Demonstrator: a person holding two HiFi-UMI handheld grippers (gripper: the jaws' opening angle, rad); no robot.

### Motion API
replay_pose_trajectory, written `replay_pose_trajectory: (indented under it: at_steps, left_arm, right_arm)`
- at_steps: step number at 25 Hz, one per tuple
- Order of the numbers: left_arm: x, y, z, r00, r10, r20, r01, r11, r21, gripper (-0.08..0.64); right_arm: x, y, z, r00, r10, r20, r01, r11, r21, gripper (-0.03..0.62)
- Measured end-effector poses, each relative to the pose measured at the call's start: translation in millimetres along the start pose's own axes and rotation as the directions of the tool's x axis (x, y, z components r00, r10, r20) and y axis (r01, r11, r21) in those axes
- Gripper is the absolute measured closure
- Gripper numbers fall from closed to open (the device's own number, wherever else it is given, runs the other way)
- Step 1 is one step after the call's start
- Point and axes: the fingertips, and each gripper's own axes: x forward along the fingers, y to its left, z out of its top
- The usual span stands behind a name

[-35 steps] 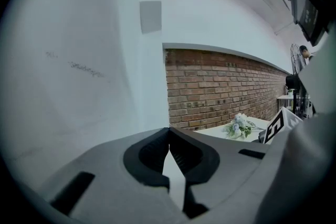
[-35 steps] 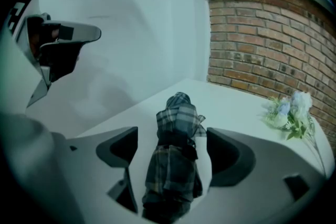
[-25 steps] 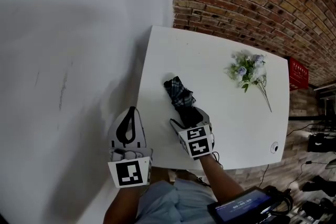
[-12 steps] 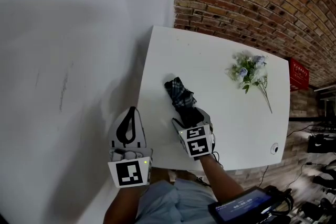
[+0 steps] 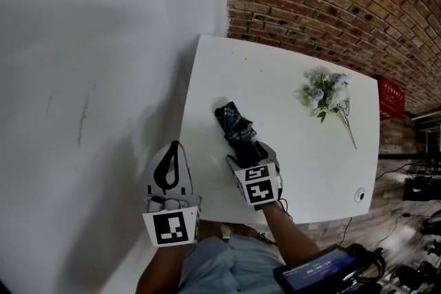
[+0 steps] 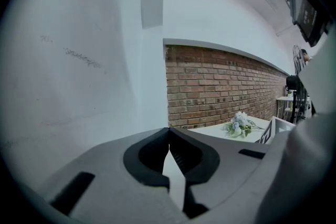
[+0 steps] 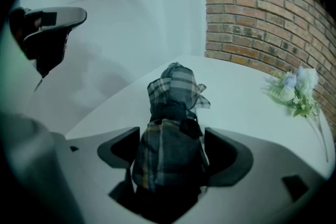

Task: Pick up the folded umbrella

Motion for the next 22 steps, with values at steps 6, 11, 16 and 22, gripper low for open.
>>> replay_pose_trajectory:
  at_steps: [6,11,16,22]
  left_arm:
    - [-0.5,2.4,-2.4,1.000,0.004,-0.002,-0.004,1.000,0.014,0.552]
    - [0.5,2.5,-0.4,1.000,0.004,0.007,-0.004,1.000,0.011,0.552]
    - [0.5,0.9,-0.9,1.000,0.001,-0.001,-0.001,1.000,0.002,0.552]
    - [0.3,0.4,0.6,1.000,0.001,0.002,-0.001,1.000,0.000,0.552]
  right_arm:
    - [0.7,-3.9,-0.1,1.000,-0.016,-0.003,0.016,1.000,0.004,0.230]
    - [0.8,-3.8,-0.1,1.000,-0.017,-0.008,0.017,1.000,-0.003,0.232]
    - [0.4,-3.5,0.1,1.000,-0.017,-0.010,0.017,1.000,-0.006,0.235]
    - [-0.4,-2.9,0.5,1.000,-0.017,-0.008,0.017,1.000,-0.007,0.246]
